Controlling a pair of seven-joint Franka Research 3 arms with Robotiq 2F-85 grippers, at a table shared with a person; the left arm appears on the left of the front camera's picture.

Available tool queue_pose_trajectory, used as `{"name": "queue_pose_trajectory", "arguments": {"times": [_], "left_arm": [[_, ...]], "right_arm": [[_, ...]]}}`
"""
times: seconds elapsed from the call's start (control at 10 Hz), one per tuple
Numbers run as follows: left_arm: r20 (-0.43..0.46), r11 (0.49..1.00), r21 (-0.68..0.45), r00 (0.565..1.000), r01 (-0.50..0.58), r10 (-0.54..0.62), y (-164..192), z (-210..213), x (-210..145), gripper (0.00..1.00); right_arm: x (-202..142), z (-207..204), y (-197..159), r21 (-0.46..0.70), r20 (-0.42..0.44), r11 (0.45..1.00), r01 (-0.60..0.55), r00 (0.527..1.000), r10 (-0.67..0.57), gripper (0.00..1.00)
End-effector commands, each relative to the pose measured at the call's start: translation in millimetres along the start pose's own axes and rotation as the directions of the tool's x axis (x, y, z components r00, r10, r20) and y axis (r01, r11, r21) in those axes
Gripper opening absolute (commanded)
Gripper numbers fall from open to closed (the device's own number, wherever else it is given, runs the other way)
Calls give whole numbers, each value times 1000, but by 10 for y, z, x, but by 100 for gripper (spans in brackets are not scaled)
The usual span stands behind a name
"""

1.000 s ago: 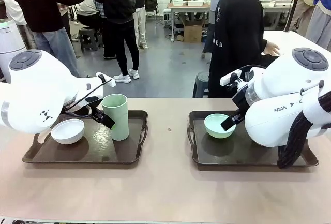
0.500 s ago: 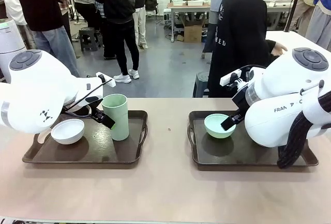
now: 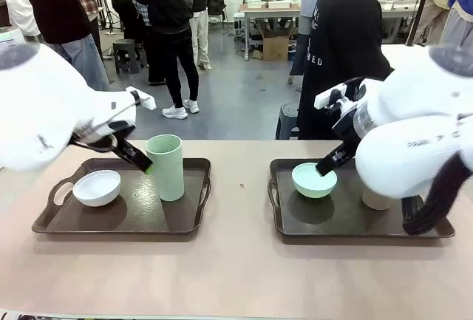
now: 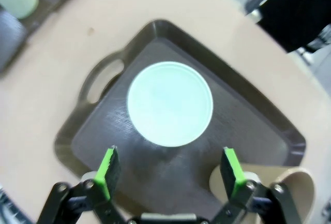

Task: Set up a tray with a mat and arrange the tableware.
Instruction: Pick up the Picnic Bowl and Reusable plastic cup from the Handle tray in front of the human's position and hold them in the air.

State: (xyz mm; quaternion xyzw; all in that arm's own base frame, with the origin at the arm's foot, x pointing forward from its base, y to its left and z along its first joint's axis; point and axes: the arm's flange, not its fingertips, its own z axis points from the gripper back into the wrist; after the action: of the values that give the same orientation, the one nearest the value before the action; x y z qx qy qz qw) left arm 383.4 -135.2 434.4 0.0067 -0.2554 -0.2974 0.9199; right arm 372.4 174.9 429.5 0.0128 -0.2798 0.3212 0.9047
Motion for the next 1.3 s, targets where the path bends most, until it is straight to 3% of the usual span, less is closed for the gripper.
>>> {"name": "queue_pose_trajectory", "arguments": {"times": [0.0,0.1,0.2,0.3,0.4,0.5,0.6,0.7,0.8,0.9,1.0,1.1,1.2], "left_arm": [[-102,998,-67,995,-2,-5,-160,856,-697,100],[-213,986,-160,977,-47,12,-239,949,-903,100],[-274,956,-284,962,-73,-8,-395,915,-1114,100],[-107,998,-65,994,-16,9,-64,731,-212,100],[-107,998,-65,994,-16,9,-64,731,-212,100],[-107,998,-65,994,-16,9,-64,731,-212,100],[-156,989,-146,988,-25,2,-159,974,-365,100],[-114,945,-273,981,-180,154,93,813,-228,100],[-97,827,-486,958,-282,270,414,822,-249,100],[-104,678,-638,914,-364,393,658,936,-514,100],[-138,473,-795,873,-380,468,964,950,-706,100],[-218,378,-816,838,-438,501,1147,875,-832,100],[-283,361,-796,827,-486,486,1173,816,-999,100]], "right_arm": [[-771,783,365,50,-119,992,118,987,-112,100],[-1309,945,439,65,-238,977,203,954,-182,100],[-1973,971,482,71,-362,935,347,883,-300,100],[-2062,885,537,60,-446,909,412,826,-345,100],[-318,831,173,39,-239,981,190,955,-176,100],[-318,831,173,39,-239,981,190,955,-176,100],[-565,1062,218,36,-365,958,285,896,-253,100],[-523,938,-108,209,-373,876,434,864,-339,100],[-783,1034,-581,297,-395,732,613,777,-490,100],[-1240,1205,-928,345,-371,587,732,681,-631,100],[-1776,1361,-1319,403,-356,420,813,562,-746,100],[-2193,1406,-1570,491,-361,283,824,488,-795,100],[-2435,1363,-1619,441,-352,213,872,386,-853,100]]}}
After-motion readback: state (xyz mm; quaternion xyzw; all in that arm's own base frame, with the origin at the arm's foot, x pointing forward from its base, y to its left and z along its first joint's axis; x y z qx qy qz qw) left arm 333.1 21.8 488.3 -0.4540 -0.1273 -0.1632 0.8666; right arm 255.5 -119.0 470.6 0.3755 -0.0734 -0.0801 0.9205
